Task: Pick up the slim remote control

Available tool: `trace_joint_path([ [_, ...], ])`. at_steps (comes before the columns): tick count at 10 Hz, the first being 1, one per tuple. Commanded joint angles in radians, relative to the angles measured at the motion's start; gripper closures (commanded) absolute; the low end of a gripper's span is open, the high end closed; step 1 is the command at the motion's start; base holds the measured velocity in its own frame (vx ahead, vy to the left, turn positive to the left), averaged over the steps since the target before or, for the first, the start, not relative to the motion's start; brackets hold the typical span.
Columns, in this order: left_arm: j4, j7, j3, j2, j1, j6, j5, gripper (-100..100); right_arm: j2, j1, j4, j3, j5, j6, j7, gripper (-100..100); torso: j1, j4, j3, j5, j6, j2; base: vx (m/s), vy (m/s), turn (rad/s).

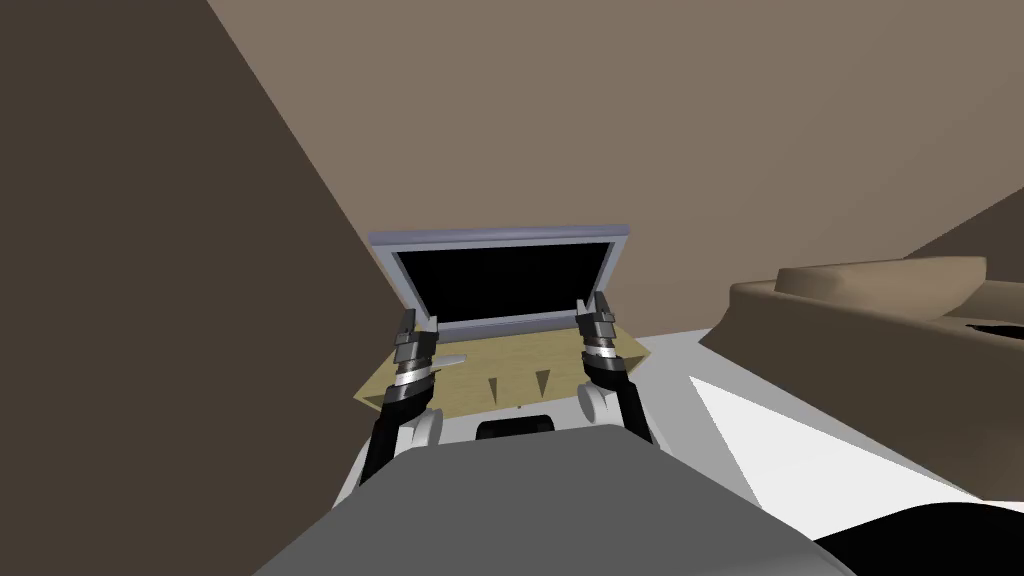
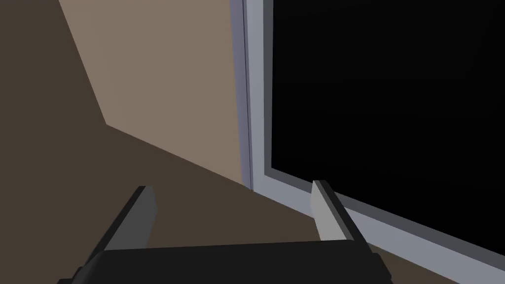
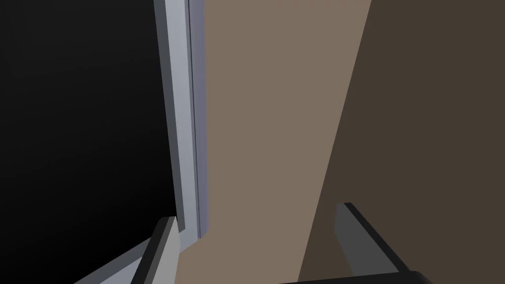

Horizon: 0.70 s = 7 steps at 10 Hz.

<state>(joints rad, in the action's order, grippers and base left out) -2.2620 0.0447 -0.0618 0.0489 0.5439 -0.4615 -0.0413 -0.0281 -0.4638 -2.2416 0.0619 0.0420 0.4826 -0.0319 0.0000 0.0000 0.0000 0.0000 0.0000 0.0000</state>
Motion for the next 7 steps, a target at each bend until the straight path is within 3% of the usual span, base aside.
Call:
trace_joint_path([
  [1, 0.007, 0.006, 0.005, -0.050, -0.006, 0.013, 0.010, -100, 0.000, 0.000, 0.000, 0.000, 0.000, 0.000, 0.000, 0, 0.000, 0.000, 0.000, 0.000, 0.000, 0.000, -0.012, -0.001, -0.069],
  [3, 0.013, 0.013, 0.011, -0.090, -0.013, 0.027, 0.021, -100, 0.000, 0.000, 0.000, 0.000, 0.000, 0.000, 0.000, 0, 0.001, 0.000, 0.001, 0.000, 0.000, 0.002, -0.029, 0.006, -0.053],
  [7, 0.055, 0.055, 0.052, -0.216, -0.059, 0.114, 0.090, -100, 0.000, 0.000, 0.000, 0.000, 0.000, 0.000, 0.000, 0, 0.001, 0.001, 0.002, 0.000, 0.000, 0.003, -0.043, 0.005, -0.132],
])
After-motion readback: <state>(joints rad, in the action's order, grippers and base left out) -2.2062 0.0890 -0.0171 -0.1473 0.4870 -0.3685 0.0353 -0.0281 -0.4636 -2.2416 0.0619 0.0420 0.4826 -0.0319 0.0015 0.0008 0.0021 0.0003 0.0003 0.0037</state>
